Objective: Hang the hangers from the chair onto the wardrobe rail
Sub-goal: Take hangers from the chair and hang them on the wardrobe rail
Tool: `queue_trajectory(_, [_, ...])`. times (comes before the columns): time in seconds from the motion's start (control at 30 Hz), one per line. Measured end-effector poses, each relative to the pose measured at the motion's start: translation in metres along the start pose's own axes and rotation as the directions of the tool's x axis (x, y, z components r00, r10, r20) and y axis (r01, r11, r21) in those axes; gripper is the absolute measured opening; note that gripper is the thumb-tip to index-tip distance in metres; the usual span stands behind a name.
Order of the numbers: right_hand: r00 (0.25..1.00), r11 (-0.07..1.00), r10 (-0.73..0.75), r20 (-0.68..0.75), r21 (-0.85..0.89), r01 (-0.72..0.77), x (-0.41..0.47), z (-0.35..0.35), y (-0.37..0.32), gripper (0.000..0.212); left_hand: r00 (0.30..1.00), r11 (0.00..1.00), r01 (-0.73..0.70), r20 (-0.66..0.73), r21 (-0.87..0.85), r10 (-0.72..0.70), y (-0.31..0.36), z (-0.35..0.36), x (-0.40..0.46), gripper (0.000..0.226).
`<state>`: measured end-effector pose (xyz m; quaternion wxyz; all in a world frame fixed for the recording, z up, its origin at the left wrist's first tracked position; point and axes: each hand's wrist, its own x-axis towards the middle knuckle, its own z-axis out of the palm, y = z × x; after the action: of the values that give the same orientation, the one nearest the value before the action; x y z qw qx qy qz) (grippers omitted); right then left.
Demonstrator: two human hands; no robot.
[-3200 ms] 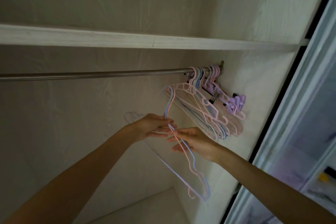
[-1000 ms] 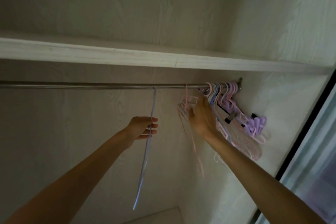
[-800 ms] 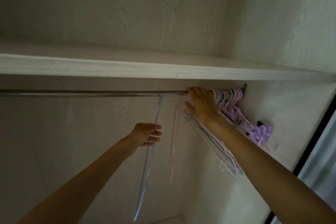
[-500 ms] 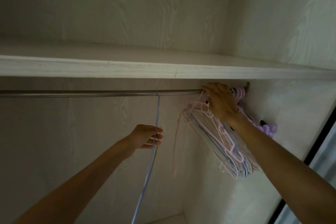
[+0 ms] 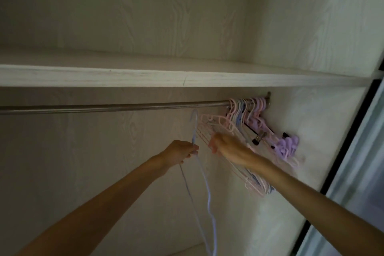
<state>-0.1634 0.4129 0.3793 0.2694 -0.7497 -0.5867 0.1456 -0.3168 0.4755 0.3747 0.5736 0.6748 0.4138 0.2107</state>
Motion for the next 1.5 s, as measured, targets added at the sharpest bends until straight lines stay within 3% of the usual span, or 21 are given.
queue_trajectory(0.03, [0.977,0.976,0.098,0.19,0.175,-0.132,-0.01,0.008,-0.001,0.033,1.0,1.0,-0.028,-0.01,-0.002,0.028,0.004,0.005,0.004,0.035])
queue_trajectory(0.1, [0.896,0.845,0.101,0.433,0.438,-0.307,-0.027,0.014,0.001,0.03,0.997,0.997,-0.079,-0.008,0.021,0.08,0.01,0.016,0.01,0.033])
queue_trajectory(0.13, [0.884,0.783,0.043,0.466,0.533,-0.319,-0.034,0.012,0.001,0.024,0.994,0.994,-0.109,0.006,0.029,0.108,0.011,0.019,0.014,0.033])
queue_trajectory(0.2, [0.926,0.731,-0.029,0.377,0.64,-0.238,-0.044,0.007,0.002,0.016,0.985,0.98,-0.171,0.057,0.107,0.165,0.014,0.026,0.02,0.034])
queue_trajectory(0.27, [0.986,0.816,0.013,0.168,0.567,-0.108,-0.045,0.007,0.004,0.02,0.976,0.945,-0.214,0.088,0.248,0.198,0.019,0.027,0.023,0.035])
queue_trajectory(0.33, [0.998,0.888,0.058,-0.025,0.458,-0.04,-0.037,0.008,0.009,0.026,0.96,0.864,-0.245,-0.014,0.44,0.28,0.028,0.02,0.021,0.036])
queue_trajectory(0.37, [0.994,0.896,0.076,-0.08,0.443,-0.033,-0.033,0.008,0.011,0.027,0.914,0.776,-0.229,-0.143,0.588,0.379,0.032,0.012,0.02,0.034])
queue_trajectory(0.4, [0.99,0.897,0.08,-0.118,0.442,-0.019,-0.028,0.006,0.014,0.027,0.817,0.663,-0.189,-0.259,0.724,0.515,0.035,0.003,0.017,0.032])
queue_trajectory(0.43, [0.988,0.899,0.076,-0.138,0.438,-0.008,-0.024,0.003,0.017,0.027,0.7,0.556,-0.154,-0.307,0.817,0.645,0.036,-0.008,0.017,0.035])
queue_trajectory(0.47, [0.988,0.913,0.058,-0.142,0.408,0.005,-0.019,0.001,0.019,0.028,0.627,0.456,-0.113,-0.292,0.883,0.722,0.034,-0.021,0.021,0.041])
queue_trajectory(0.5, [0.99,0.93,0.035,-0.136,0.368,0.017,-0.015,0.0,0.018,0.028,0.616,0.377,-0.055,-0.266,0.925,0.742,0.03,-0.034,0.024,0.049])
queue_trajectory(0.6, [0.991,0.95,-0.014,-0.134,0.306,0.055,0.0,0.002,0.011,0.032,0.688,0.27,0.064,-0.238,0.961,0.685,0.012,-0.056,0.035,0.063])
queue_trajectory(0.83, [0.996,0.996,0.076,0.05,0.034,-0.078,0.02,0.015,0.013,0.03,0.683,0.17,0.164,-0.236,0.972,0.691,0.011,-0.055,0.036,0.063])
queue_trajectory(0.87, [0.996,0.996,0.083,0.036,-0.026,-0.082,0.021,0.015,0.014,0.031,0.683,0.153,0.175,-0.232,0.973,0.693,0.014,-0.055,0.036,0.063])
queue_trajectory(0.93, [0.987,0.984,0.011,-0.158,-0.171,-0.038,0.027,0.014,0.013,0.045,0.7,0.117,0.194,-0.221,0.974,0.679,0.017,-0.053,0.034,0.063])
queue_trajectory(1.0, [0.898,0.967,-0.171,-0.406,-0.244,0.074,0.037,0.008,0.003,0.047,0.721,0.102,0.202,-0.219,0.974,0.657,0.019,-0.05,0.032,0.065])
queue_trajectory(1.07, [0.793,0.922,-0.323,-0.517,-0.361,0.14,0.055,-0.001,-0.012,0.049,0.736,0.081,0.217,-0.218,0.973,0.641,0.02,-0.049,0.032,0.067])
queue_trajectory(1.1, [0.78,0.891,-0.372,-0.503,-0.429,0.148,0.065,-0.005,-0.018,0.051,0.736,0.067,0.226,-0.216,0.972,0.641,0.019,-0.048,0.032,0.068])
queue_trajectory(1.23, [0.849,0.741,-0.425,-0.315,-0.66,0.126,0.097,-0.007,-0.013,0.046,0.745,0.03,0.262,-0.222,0.965,0.629,0.015,-0.049,0.033,0.074])
queue_trajectory(1.37, [0.772,0.703,-0.489,-0.406,-0.707,0.074,0.098,-0.021,0.015,0.042,0.748,0.004,0.293,-0.232,0.956,0.622,0.015,-0.046,0.037,0.077])
queue_trajectory(1.5, [0.788,0.689,-0.455,-0.415,-0.725,0.015,0.093,-0.043,0.042,0.051,0.731,-0.002,0.324,-0.249,0.946,0.635,0.011,-0.044,0.042,0.076])
